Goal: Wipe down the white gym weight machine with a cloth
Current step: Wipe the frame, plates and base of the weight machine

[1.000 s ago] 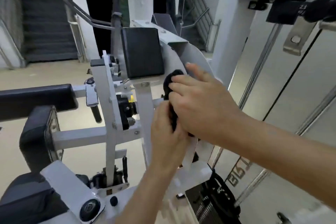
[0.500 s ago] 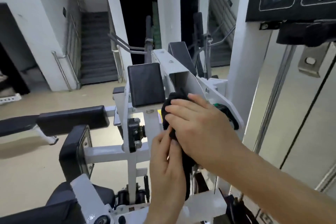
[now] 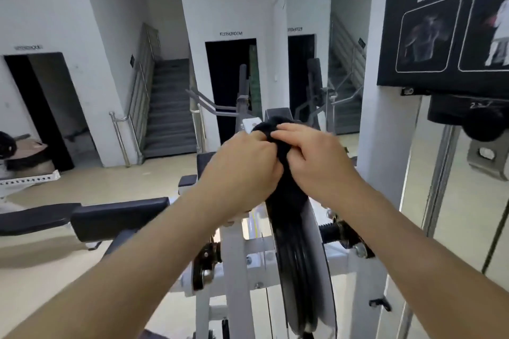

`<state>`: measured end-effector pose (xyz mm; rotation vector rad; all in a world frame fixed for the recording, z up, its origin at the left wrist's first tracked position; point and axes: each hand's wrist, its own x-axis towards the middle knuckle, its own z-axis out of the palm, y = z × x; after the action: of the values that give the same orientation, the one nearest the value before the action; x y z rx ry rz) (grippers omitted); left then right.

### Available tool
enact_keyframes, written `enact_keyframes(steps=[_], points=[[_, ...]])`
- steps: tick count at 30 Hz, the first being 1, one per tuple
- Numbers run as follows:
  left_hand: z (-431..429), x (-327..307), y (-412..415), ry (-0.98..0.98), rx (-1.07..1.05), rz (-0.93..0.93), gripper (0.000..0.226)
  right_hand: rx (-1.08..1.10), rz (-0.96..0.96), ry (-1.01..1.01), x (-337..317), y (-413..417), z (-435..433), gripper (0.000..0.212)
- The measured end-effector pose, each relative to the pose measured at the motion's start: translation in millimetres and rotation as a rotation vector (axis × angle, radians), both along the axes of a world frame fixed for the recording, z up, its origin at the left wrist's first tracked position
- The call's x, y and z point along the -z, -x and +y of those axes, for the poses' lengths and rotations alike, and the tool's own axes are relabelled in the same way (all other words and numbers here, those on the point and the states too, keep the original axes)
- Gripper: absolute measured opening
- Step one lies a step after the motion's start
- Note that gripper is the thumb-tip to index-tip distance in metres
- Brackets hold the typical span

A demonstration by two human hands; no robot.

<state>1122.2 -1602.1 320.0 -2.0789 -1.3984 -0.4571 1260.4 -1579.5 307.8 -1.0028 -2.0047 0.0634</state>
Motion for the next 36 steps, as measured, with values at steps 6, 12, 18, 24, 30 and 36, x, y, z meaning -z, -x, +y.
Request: enact_keyframes(steps=[6,12,18,24,30,36], points=[[74.2,-44.2,30.2,0.684,-0.045,-0.024,0.027,0.016,-0.421,0.304,-10.6,27.4,65.5,0.025],[150.9,-31.0,58.5,0.568,0.004,0.129,0.024,0.068,-0.458,0.403,-23.2,57.0,146.7,0.029],[222.1,-20.5,74.3,0.397,-0.091,0.146,0.028,0.170,-0.477,0.427,-30.6,92.1,204.2,0.030],[268.5,-21.8,80.9,0.442,-0.105,0.028,0.028,0.243,-0.500,0.390,-30.1,108.7,244.5,0.028],[230.0,-18.2,83.7,0.494,-0.021,-0.124,0.031,0.140,-0.454,0.430,-24.1,88.1,218.9,0.030],[148.0,-41.7,52.3,0.582,0.084,-0.100,0.032,-0.213,-0.099,0.526,-9.0,28.2,137.2,0.031]])
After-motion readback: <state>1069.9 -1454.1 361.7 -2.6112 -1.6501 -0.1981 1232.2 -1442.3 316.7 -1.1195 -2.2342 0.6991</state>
